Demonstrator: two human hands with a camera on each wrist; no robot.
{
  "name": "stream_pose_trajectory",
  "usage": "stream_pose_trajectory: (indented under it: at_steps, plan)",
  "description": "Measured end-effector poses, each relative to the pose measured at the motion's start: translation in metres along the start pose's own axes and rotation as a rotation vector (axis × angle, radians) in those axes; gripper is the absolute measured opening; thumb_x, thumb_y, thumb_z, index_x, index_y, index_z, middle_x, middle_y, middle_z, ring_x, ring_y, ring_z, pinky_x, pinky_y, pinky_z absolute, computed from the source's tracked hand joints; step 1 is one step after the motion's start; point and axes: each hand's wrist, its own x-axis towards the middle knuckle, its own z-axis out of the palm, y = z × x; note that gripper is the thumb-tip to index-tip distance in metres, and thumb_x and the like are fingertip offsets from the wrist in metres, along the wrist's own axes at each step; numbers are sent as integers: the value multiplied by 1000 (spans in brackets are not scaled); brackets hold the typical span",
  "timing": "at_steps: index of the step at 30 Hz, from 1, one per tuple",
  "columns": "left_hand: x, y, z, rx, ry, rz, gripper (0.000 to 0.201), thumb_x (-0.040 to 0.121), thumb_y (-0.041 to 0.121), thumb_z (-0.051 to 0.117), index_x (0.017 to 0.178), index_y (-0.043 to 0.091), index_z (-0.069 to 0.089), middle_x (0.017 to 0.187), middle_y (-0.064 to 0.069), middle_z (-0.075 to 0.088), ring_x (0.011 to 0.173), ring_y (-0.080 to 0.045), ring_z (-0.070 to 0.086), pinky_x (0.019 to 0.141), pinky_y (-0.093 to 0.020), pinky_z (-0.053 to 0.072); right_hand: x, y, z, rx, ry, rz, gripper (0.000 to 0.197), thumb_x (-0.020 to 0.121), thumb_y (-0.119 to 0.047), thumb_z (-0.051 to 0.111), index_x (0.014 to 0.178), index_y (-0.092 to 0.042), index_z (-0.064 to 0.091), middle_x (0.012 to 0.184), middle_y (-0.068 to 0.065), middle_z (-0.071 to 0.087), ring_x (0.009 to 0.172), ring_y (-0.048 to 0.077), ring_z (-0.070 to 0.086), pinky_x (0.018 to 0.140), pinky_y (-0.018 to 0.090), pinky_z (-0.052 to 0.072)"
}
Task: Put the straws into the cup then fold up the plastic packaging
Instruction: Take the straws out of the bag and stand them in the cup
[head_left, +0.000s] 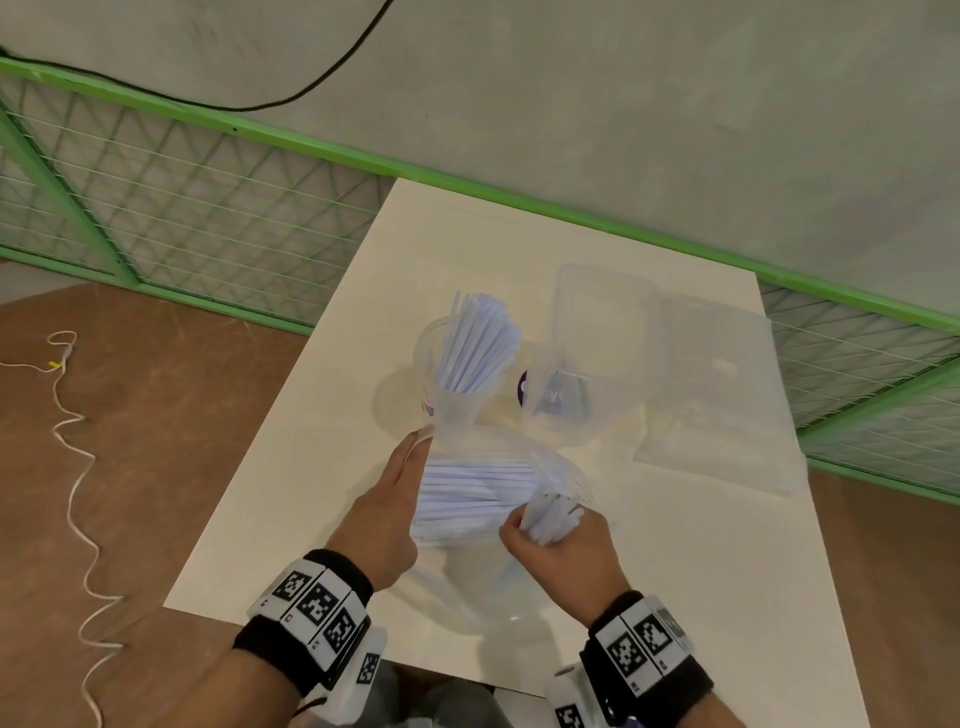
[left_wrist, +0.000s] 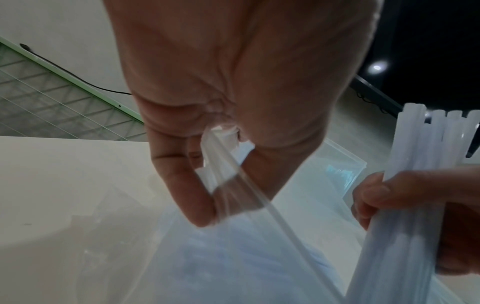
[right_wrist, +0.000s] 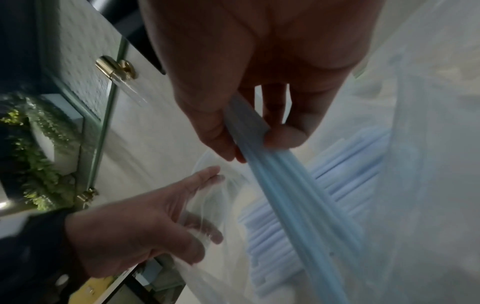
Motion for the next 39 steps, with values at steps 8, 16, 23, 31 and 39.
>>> stream_pose_trajectory:
  at_steps: [8,16,23,31,39]
  plan:
    - [0,-1,1,19,-12,-21,115,69,-16,51,152,37,-7,156,28,-13,111,-24,58,76,-34,57,13,-39,-20,76,-59,27,13,75,-10,77,66,-4,71,63,5,71,55,13,63,50,31,51]
    - [-5,5,-3,30,-45,-57,111,70,-15,49,153,34,-7,156,27,-15,85,-19,60,67,-25,52,88,-173,-76,183,160,-324,6,76,-15,72,71,-16,74,73,10,72,61,20,66,63,40,57]
    - [-8,9,-5,57,-64,-73,108,74,-14,48,153,31,-9,156,25,-18,81,-19,59,65,-24,49,144,-169,-38,19,114,-187,16,70,-30,84,78,-20,75,77,-3,75,66,15,72,73,42,61]
    - [-13,11,-9,63,-69,-79,109,73,-15,48,153,31,-10,154,28,-19,84,-20,61,69,-25,50,154,-152,-26,-52,237,-277,80,65,-50,86,132,-27,49,123,-5,54,118,15,51,96,33,45]
    - [-12,12,-8,72,-71,-79,108,73,-15,46,153,32,-9,156,27,-18,72,-20,58,61,-21,46,143,-136,-6,-40,272,-395,64,98,-46,44,151,-14,28,155,3,33,140,21,34,115,45,29]
